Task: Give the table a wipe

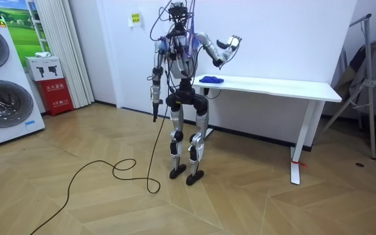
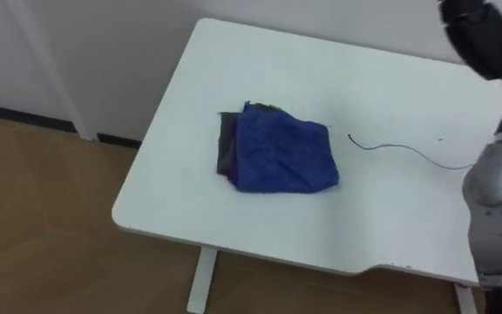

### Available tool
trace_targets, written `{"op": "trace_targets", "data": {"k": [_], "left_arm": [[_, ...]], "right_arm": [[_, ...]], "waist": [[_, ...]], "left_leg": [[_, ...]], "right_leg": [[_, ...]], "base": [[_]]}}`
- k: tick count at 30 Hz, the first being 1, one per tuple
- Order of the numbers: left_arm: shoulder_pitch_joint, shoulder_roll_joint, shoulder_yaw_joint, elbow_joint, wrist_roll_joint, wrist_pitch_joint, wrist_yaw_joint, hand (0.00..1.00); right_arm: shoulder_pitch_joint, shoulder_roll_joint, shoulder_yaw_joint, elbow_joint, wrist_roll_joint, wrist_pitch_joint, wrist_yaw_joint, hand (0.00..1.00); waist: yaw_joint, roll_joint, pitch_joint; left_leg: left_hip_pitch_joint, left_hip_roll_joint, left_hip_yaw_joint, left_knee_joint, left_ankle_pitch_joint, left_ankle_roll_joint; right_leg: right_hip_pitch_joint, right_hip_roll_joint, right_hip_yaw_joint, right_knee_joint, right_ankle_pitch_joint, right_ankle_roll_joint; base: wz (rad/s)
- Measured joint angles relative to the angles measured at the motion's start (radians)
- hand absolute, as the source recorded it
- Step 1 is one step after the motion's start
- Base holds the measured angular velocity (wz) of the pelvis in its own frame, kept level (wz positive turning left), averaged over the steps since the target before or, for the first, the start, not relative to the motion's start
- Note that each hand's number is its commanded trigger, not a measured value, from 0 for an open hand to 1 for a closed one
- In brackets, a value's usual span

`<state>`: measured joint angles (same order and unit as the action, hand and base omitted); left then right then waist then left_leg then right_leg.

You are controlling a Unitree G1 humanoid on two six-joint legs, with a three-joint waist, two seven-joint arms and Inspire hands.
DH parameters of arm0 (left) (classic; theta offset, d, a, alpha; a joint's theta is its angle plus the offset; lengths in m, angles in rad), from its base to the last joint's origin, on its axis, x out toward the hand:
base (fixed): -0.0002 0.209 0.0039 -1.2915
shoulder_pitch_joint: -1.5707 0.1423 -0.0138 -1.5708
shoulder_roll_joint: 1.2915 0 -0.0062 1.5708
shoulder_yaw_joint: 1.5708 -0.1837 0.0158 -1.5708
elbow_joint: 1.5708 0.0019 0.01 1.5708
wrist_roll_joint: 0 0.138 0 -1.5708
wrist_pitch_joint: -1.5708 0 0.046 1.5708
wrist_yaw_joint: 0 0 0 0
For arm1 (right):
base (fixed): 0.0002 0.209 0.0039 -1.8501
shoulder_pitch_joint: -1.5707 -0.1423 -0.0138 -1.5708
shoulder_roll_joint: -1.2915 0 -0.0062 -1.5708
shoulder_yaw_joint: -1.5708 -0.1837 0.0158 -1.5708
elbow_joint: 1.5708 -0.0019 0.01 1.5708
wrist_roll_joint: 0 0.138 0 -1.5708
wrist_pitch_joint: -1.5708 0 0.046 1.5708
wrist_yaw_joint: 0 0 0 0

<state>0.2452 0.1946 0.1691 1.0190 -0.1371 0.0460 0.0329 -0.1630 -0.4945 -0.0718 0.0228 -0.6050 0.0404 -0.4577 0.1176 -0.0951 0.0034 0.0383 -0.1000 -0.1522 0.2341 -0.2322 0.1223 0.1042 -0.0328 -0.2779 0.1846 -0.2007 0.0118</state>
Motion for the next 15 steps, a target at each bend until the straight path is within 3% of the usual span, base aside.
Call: {"op": "trace_targets", "data": {"k": [4, 5, 8, 9, 15], "left_arm": [[-0.024, 0.006, -0.058, -0.002, 0.0, -0.002, 0.001, 0.0], [-0.025, 0.006, -0.066, -0.002, 0.0, -0.003, 0.001, 0.0], [-0.031, 0.007, -0.073, -0.002, 0.0, -0.003, -0.001, 0.0], [-0.036, 0.007, -0.076, -0.002, 0.0, -0.004, -0.003, 0.0], [-0.032, 0.008, -0.076, -0.021, 0.017, -0.012, -0.004, 0.0]], "right_arm": [[-0.002, 0.005, 0.108, 0.003, -0.076, 0.004, 0.072, 0.0], [-0.002, 0.011, 0.132, 0.003, -0.11, 0.001, 0.095, 0.0], [-0.004, 0.022, 0.173, 0.006, -0.174, -0.009, 0.128, 0.0], [-0.004, 0.023, 0.185, 0.019, -0.18, -0.022, 0.134, 0.0], [-0.004, 0.029, 0.266, 0.156, -0.22, -0.048, 0.163, 0.0]], "waist": [[0.026, -0.006, 0.0036], [0.029, -0.013, 0.0012], [0.052, -0.023, 0.0066], [0.058, -0.023, 0.0127], [0.091, -0.023, 0.016]], "left_leg": [[0.025, 0.0, -0.04, -0.003, 0.001, -0.001], [0.027, -0.001, -0.041, -0.005, 0.001, -0.001], [0.031, -0.002, -0.048, -0.016, 0.001, -0.001], [0.038, -0.001, -0.059, -0.016, 0.001, -0.002], [0.038, -0.001, -0.08, -0.025, 0.001, -0.002]], "right_leg": [[0.002, -0.001, 0.002, 0.02, -0.011, 0.01], [0.015, -0.001, 0.002, 0.017, -0.01, 0.009], [0.034, 0.0, -0.001, -0.001, -0.01, 0.009], [0.038, 0.001, -0.006, 0.003, -0.01, 0.009], [0.037, 0.001, -0.024, 0.002, -0.011, 0.009]], "base": [[0.18], [0.16], [0.13], [0.13], [0.1]]}}
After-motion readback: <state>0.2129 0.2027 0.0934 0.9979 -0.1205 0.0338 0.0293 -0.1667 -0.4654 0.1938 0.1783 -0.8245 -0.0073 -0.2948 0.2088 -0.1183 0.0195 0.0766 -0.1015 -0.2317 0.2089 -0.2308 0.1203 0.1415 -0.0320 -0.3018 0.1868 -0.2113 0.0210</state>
